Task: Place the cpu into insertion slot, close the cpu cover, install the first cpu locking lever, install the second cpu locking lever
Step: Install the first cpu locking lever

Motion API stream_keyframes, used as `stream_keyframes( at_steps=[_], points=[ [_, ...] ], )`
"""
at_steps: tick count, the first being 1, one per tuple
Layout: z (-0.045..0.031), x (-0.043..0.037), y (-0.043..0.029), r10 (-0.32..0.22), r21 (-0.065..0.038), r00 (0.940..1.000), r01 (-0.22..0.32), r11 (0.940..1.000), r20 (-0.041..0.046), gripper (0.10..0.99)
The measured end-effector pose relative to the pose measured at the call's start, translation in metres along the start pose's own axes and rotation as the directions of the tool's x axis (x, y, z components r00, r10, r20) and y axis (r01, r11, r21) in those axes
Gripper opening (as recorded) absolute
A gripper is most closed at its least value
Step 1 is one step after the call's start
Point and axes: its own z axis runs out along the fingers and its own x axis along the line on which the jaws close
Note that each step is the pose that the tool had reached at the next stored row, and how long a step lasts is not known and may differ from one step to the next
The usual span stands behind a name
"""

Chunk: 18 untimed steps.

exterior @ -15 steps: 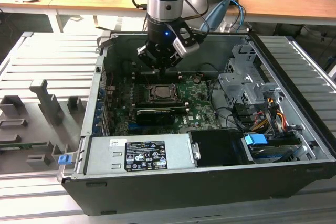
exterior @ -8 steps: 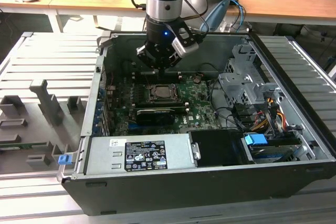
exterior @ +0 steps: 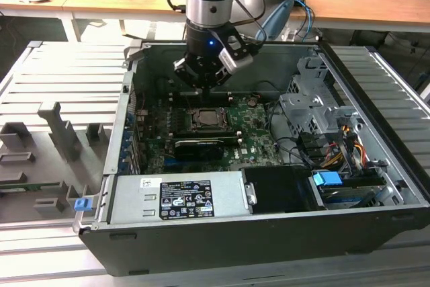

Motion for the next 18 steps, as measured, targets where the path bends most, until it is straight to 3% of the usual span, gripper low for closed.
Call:
stream_keyframes(
  at_steps=[18],
  points=[
    [-0.0002, 0.0287, 0.0025, 0.023, -0.002, 0.9997, -0.023, 0.9997, 0.0002, 0.106]
  ],
)
